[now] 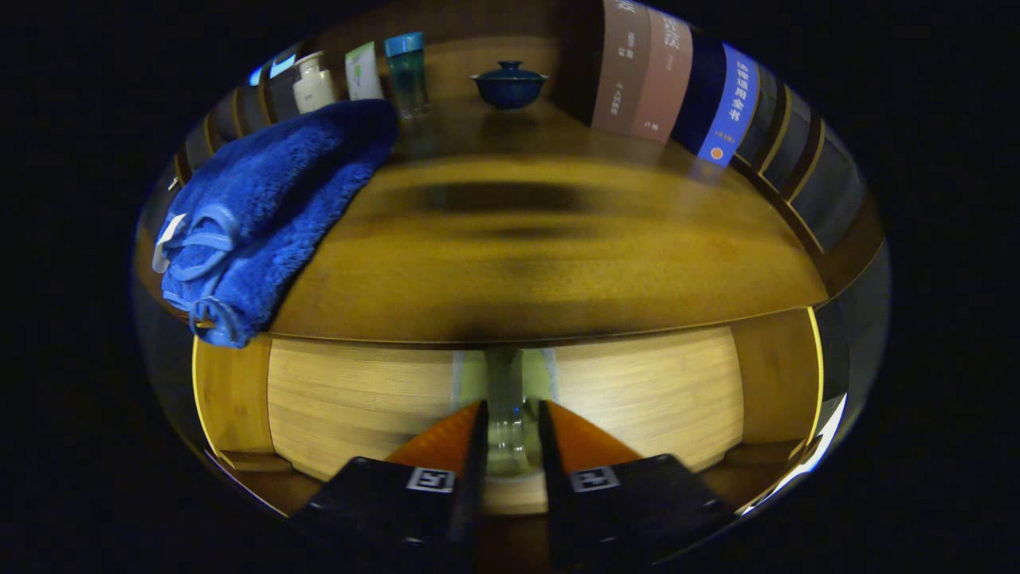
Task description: Pull open the drawer, take out the items inside it, and place them on the countertop above the cabinet.
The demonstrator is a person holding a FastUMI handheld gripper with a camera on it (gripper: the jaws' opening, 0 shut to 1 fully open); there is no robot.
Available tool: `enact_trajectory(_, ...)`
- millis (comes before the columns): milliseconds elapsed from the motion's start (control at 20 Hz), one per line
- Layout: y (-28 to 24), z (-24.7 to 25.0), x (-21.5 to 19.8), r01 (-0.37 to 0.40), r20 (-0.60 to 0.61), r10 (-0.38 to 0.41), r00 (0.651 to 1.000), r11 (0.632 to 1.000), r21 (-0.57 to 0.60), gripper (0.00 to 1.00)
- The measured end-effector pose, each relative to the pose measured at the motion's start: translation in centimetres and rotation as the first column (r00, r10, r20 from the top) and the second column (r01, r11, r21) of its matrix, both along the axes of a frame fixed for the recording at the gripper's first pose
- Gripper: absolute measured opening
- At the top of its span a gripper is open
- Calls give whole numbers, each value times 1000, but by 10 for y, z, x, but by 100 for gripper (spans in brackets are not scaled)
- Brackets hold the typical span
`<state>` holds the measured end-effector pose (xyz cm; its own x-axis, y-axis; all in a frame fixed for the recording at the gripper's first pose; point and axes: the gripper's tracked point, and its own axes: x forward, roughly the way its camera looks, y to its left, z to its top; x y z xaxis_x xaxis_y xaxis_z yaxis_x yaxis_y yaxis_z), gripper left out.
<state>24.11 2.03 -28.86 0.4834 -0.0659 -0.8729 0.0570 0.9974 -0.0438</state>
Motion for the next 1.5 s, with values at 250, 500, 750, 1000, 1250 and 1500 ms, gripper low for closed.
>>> enact_trajectory(250,5,6,3,-34,50,33,998,999,14,15)
enact_trajectory(500,6,12,-16,-31,46,30,999,999,22,15)
enact_trajectory(750,8,38,-39,-33,87,30,996,999,32,15)
enact_trajectory(1000,10,69,-55,-20,130,14,991,999,48,15)
enact_trajectory(1250,16,110,-52,-28,177,17,984,998,59,15)
enact_trajectory(1500,21,146,-28,-54,209,44,977,998,44,15)
